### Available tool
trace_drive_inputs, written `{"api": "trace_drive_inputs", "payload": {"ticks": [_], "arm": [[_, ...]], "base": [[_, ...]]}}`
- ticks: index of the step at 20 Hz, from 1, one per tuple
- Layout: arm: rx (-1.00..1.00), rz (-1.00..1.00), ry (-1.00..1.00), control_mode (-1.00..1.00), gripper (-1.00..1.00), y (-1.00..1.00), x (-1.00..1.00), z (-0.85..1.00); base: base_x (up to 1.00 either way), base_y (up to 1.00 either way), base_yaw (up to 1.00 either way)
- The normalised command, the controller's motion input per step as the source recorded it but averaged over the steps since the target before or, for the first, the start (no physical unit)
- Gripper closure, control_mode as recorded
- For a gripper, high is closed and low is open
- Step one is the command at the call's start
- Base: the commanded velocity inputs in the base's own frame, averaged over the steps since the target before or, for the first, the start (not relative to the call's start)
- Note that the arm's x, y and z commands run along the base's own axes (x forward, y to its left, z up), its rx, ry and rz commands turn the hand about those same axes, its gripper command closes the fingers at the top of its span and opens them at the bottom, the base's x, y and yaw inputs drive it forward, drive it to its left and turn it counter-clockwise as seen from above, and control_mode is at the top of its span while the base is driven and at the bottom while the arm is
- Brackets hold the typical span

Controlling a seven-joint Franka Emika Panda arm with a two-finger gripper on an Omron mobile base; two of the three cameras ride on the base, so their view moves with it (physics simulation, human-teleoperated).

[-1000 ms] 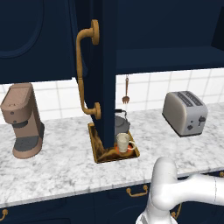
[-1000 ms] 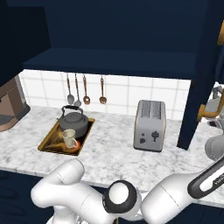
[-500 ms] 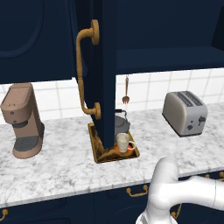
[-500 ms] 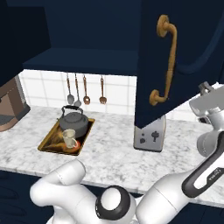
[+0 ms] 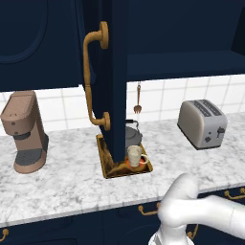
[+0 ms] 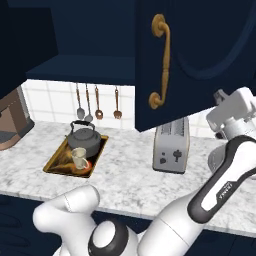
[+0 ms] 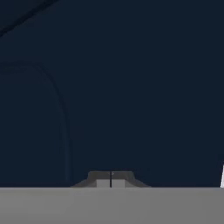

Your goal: Pick the kettle from the counter and place it on the tray. Then pick the mug from the cabinet and place it on the tray. Then close the cabinet doors.

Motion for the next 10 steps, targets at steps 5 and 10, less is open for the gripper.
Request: {"api": "trace_drive_inputs", "payload": {"ticks": [5,10], "arm": [[-0.09,-0.16,0.37,-1.00,1.00,0.63,0.10,0.12],[-0.07,-0.11,0.36,-1.00,1.00,0.73,0.51,0.00]], "base": [[0.00,0.00,0.00],[0.00,0.00,0.00]]}}
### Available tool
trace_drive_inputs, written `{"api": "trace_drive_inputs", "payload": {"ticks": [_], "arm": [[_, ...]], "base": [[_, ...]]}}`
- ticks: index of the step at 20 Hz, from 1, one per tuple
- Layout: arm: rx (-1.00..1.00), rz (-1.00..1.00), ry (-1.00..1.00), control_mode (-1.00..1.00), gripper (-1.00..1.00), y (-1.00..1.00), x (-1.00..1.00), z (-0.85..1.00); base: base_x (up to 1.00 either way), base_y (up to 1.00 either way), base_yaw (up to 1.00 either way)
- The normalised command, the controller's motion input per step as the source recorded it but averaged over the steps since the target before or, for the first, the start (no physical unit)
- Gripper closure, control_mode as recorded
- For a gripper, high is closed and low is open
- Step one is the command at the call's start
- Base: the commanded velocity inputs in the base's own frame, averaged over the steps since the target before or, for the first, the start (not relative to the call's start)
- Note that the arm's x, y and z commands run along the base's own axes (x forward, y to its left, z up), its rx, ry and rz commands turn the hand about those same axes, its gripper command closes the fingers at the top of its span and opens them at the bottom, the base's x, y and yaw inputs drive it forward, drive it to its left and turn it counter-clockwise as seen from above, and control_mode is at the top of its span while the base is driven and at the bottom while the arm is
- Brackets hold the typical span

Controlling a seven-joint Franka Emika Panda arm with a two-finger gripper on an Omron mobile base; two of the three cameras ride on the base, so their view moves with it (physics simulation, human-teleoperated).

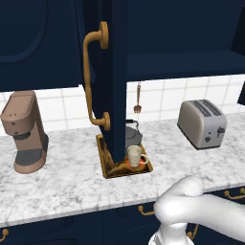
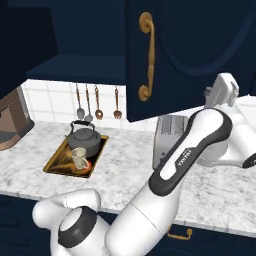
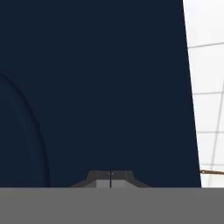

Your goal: Pick the kettle from the counter and place it on the tray. Then pick the mug from the cabinet and place it on the tray. Then close the cabinet doors.

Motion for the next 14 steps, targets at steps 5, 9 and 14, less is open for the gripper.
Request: {"api": "trace_drive_inputs", "payload": {"ticks": [5,9,14], "arm": [[-0.01,-0.08,0.27,-1.00,1.00,0.72,0.62,0.00],[-0.05,-0.06,0.11,-1.00,1.00,0.89,0.57,-0.19],[-0.03,-0.04,0.15,-1.00,1.00,0.97,0.67,-0.10]], "base": [[0.00,0.00,0.00],[0.00,0.00,0.00],[0.00,0.00,0.00]]}}
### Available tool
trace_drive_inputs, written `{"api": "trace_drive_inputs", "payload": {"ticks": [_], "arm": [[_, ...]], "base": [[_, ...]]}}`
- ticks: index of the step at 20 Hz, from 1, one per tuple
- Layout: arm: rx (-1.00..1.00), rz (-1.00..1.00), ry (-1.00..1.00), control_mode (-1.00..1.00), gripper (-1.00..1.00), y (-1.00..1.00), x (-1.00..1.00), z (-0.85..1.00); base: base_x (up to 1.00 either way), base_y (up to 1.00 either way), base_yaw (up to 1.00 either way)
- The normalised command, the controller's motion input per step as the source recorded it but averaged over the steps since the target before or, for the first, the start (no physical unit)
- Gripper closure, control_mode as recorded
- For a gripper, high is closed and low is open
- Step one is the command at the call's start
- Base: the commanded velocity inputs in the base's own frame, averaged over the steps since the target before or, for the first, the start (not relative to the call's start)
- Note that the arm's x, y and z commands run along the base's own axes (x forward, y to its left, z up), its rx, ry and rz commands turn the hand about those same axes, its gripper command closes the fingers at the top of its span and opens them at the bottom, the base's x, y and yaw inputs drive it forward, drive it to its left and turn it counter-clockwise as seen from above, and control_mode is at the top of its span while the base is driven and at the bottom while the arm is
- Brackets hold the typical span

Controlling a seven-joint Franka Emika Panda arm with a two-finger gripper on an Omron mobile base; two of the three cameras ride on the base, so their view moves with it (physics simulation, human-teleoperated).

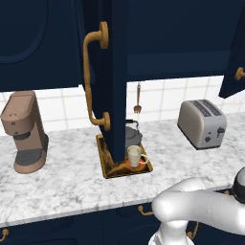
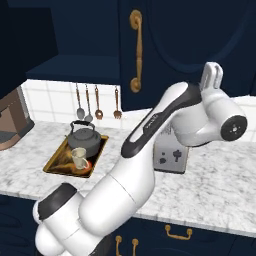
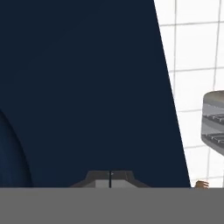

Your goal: Pick the kettle from the counter and place it on the tray. Then pick the mug from the cabinet and place it on the tray. Then close the cabinet doors.

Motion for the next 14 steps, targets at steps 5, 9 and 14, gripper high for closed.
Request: {"api": "trace_drive_inputs", "payload": {"ticks": [5,9,14], "arm": [[-0.06,-0.05,0.21,-1.00,1.00,1.00,0.68,-0.01],[-0.01,-0.04,0.20,-1.00,1.00,0.86,0.74,0.00],[0.00,0.00,0.19,-1.00,1.00,0.40,0.84,0.00]], "base": [[0.00,0.00,0.00],[0.00,0.00,0.00],[0.00,0.00,0.00]]}}
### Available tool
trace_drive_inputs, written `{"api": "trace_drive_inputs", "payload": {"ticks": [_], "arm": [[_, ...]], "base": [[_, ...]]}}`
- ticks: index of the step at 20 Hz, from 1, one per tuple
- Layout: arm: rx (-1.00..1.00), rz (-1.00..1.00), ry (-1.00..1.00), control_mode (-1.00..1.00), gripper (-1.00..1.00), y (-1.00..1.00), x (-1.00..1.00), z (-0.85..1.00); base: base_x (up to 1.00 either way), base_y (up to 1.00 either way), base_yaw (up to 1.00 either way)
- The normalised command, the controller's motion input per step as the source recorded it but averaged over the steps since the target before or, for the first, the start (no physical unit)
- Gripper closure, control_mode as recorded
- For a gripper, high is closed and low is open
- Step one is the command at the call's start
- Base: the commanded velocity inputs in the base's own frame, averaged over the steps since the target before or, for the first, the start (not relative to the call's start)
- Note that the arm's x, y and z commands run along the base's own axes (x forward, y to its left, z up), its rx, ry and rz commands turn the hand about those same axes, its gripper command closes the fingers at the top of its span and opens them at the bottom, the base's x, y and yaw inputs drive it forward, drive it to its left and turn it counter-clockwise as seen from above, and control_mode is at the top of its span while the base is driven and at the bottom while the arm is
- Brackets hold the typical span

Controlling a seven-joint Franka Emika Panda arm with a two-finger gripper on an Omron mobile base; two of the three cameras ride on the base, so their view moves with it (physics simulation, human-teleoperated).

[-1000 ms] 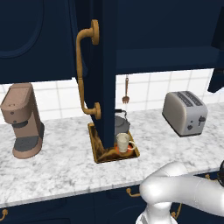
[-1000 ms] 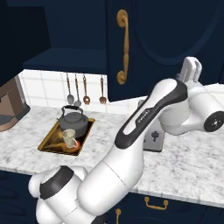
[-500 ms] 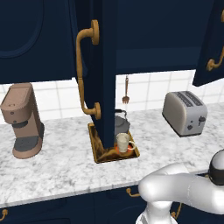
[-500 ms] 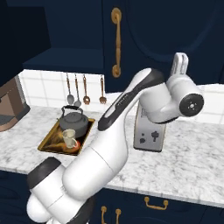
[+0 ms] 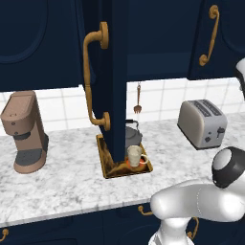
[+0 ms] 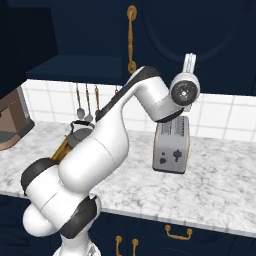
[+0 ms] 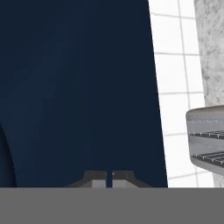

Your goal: Pick the kettle from the counter and place it on the tray. Then pick the mug from the cabinet and place it on the tray. Then close the cabinet doors.

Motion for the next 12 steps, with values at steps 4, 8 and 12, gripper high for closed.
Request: {"api": "trace_drive_inputs", "payload": {"ticks": [4,8,12], "arm": [[0.01,0.00,0.13,-1.00,1.00,0.09,0.67,0.00],[0.00,0.00,0.07,-1.00,1.00,0.00,0.59,0.00],[0.01,0.00,-0.07,-1.00,1.00,0.20,0.23,-0.11]], "base": [[0.00,0.00,0.00],[0.00,0.00,0.00],[0.00,0.00,0.00]]}}
